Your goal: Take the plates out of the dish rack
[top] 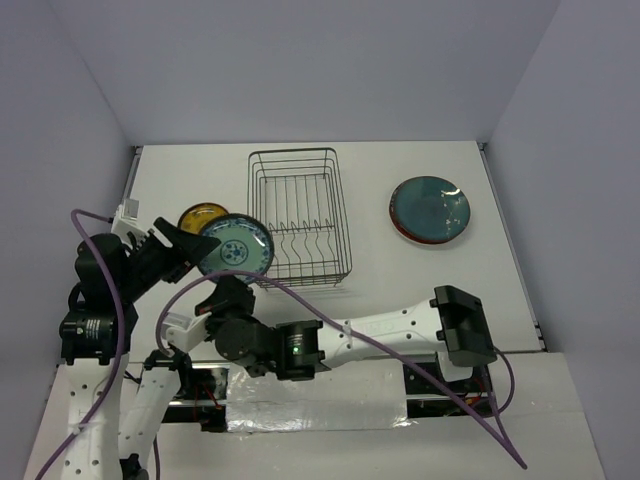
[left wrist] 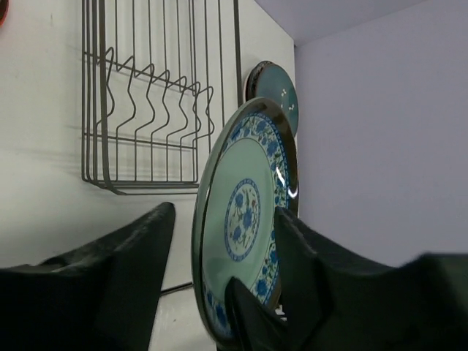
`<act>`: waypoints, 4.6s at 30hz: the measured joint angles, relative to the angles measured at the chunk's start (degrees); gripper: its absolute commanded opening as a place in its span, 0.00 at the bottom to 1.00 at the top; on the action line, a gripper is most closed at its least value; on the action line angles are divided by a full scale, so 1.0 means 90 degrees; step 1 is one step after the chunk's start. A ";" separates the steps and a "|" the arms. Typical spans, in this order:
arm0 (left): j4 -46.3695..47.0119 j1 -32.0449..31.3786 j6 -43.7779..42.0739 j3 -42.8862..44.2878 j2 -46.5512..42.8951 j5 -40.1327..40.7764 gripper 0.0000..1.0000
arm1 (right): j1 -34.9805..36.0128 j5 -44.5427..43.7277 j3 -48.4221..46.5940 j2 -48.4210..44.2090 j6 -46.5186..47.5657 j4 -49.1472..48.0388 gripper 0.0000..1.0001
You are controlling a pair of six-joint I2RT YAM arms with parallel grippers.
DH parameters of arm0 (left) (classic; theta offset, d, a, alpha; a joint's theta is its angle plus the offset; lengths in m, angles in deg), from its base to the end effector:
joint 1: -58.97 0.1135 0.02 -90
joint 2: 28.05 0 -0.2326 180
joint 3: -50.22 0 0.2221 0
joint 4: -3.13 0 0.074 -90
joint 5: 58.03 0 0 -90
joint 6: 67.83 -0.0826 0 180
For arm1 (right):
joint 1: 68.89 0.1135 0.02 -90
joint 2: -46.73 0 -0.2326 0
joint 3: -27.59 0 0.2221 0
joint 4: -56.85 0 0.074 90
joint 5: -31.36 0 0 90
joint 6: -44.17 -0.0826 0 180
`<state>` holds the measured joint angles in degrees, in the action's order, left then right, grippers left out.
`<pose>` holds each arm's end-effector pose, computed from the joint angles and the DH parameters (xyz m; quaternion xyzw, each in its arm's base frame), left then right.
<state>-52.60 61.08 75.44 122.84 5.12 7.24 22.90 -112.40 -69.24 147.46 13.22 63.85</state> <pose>0.1410 -0.0294 0.3401 -0.2494 0.7517 -0.4075 0.4545 0.0539 0.4074 0.3037 -0.5931 0.4518 -0.1744 0.6432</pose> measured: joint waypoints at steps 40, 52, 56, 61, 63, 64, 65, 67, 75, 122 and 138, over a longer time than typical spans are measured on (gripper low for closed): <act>0.1154 0.0571 0.0051 -0.0294 0.2720 0.3606 0.01 | -0.0078 0.1914 0.4022 -0.6387 -0.5117 0.0080 1.00; 0.2917 0.1110 0.0425 -0.0568 0.5115 0.3281 0.06 | -0.0058 0.2074 0.4612 -0.7002 -0.5877 0.0772 1.00; 0.3264 0.1110 0.0478 -0.0651 0.5685 0.3167 0.46 | -0.0056 0.2072 0.4617 -0.6994 -0.5967 0.0840 1.00; 0.3446 0.1115 0.0614 -0.0828 0.5748 0.3167 0.81 | -0.0046 0.2081 0.4619 -0.6997 -0.5994 0.0925 1.00; 0.3458 0.1115 0.0627 -0.0833 0.5748 0.3174 0.86 | -0.0049 0.2091 0.4622 -0.6997 -0.5994 0.0925 1.00; 0.3461 0.1115 0.0627 -0.0833 0.5746 0.3179 0.86 | -0.0049 0.2101 0.4622 -0.6992 -0.5999 0.0928 1.00; 0.3458 0.1115 0.0631 -0.0833 0.5746 0.3191 0.87 | -0.0049 0.2113 0.4622 -0.6975 -0.6011 0.0925 1.00; 0.3451 0.1115 0.0629 -0.0833 0.5746 0.3203 0.90 | -0.0046 0.2123 0.4622 -0.6917 -0.6020 0.0925 1.00; 0.3269 0.1115 0.0617 -0.0420 0.6195 0.3138 0.93 | -0.0046 0.2178 0.4622 -0.6696 -0.6105 0.1022 1.00; 0.0194 0.0704 -0.2960 -0.0969 -0.1115 0.4172 0.99 | -0.4896 0.0884 0.3092 -0.7949 -0.9454 0.5744 1.00; 0.0260 0.0418 -0.2926 -0.1003 -0.1756 0.4342 1.00 | -0.4896 0.0719 0.3145 -0.8682 -0.9651 0.6759 1.00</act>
<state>-50.26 64.84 49.11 113.81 -10.68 46.32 -21.16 -105.93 -40.94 69.32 -73.64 124.68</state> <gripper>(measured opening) 0.995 0.999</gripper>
